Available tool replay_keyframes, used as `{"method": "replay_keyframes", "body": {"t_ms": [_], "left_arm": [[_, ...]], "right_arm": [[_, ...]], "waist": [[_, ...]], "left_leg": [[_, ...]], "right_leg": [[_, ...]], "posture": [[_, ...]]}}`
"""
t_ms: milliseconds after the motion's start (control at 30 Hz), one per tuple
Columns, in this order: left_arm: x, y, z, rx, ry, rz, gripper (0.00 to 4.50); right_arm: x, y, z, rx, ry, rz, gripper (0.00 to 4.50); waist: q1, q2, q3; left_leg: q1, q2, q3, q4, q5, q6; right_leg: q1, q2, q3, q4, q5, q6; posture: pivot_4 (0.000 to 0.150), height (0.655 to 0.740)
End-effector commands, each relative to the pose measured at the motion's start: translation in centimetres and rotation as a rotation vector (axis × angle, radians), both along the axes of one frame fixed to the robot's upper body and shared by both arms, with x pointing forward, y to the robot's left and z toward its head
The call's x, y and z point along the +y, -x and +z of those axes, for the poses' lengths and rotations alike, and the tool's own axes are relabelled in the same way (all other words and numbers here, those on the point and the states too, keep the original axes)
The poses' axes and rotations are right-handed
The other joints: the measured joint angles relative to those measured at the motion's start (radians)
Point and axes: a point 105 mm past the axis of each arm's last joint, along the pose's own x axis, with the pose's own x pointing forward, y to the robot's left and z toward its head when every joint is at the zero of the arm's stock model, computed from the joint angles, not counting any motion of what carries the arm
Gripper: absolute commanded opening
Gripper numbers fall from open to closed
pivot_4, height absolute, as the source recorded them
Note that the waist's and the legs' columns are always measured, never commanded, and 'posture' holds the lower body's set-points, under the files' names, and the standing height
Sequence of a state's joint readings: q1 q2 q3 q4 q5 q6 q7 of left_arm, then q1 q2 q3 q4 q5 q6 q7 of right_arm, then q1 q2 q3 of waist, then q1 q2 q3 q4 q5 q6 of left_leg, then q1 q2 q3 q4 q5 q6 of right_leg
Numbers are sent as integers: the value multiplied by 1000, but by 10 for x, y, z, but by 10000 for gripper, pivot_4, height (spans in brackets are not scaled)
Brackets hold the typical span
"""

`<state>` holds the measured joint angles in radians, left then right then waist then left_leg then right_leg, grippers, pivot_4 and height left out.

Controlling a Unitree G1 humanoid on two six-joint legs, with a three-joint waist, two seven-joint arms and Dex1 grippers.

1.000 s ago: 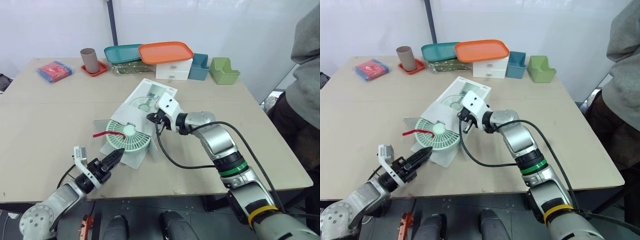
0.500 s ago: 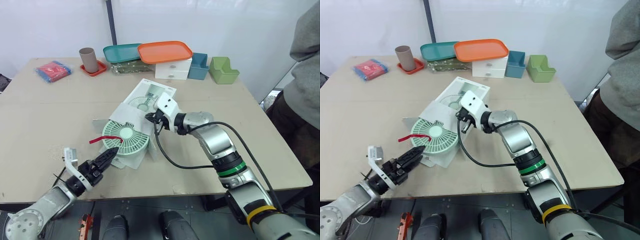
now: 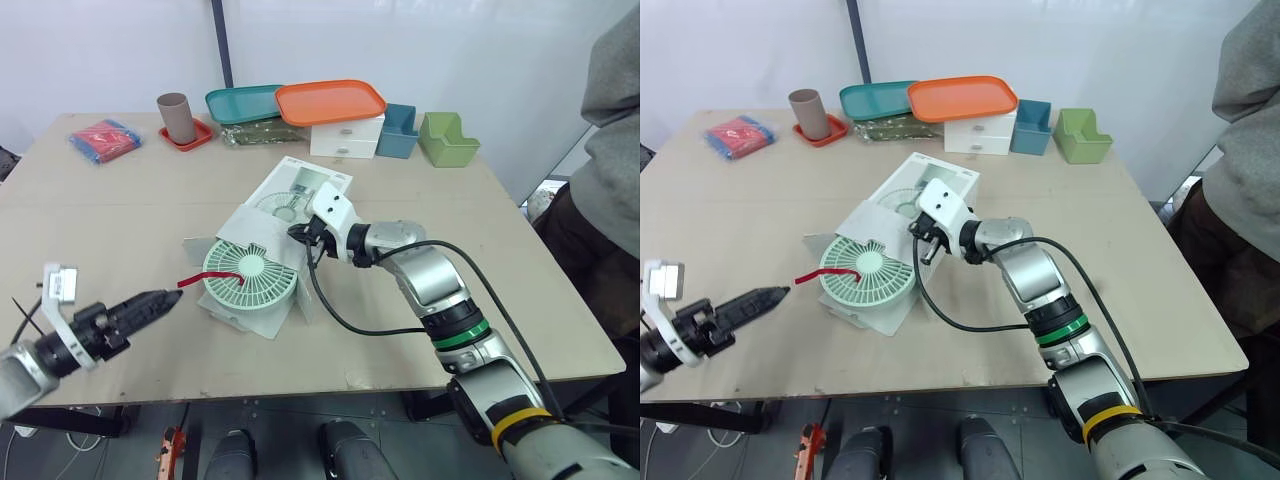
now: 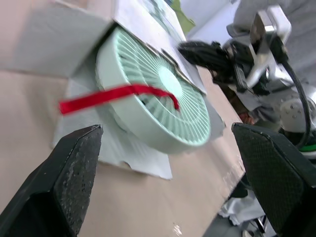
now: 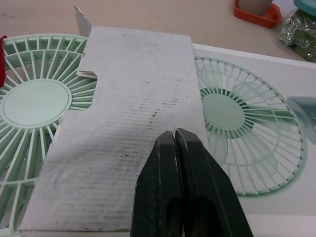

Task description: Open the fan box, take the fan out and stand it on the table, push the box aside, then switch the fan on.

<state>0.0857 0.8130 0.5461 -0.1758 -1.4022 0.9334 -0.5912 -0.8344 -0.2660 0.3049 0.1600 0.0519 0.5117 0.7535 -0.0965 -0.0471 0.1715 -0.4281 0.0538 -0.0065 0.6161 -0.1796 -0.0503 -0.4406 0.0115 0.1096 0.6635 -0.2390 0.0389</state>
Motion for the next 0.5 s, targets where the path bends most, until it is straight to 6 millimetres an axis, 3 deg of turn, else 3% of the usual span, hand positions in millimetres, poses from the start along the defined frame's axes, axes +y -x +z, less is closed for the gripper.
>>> {"method": "replay_keyframes", "body": {"t_ms": [33,267,500], "left_arm": [[-9,-6,-2,54,80,-36,44506],[-20,-36,-19,116,169,-18,44506],[-34,-48,-29,149,176,-51,44506]], "right_arm": [[0,-1,1,1,0,2,0],[1,0,0,-2,1,-1,0],[-2,1,-1,0,0,-20,0]], "waist": [[-1,0,0],[1,-1,-1],[0,-2,-1]], "left_leg": [[0,0,0,0,0,0],[-1,1,0,0,-1,0],[-1,0,-1,0,-1,0]], "right_leg": [[0,0,0,0,0,0],[0,1,-1,1,0,2],[0,1,0,1,2,5]], "posture": [[1500,7400],[1500,7400],[1500,7400]]}}
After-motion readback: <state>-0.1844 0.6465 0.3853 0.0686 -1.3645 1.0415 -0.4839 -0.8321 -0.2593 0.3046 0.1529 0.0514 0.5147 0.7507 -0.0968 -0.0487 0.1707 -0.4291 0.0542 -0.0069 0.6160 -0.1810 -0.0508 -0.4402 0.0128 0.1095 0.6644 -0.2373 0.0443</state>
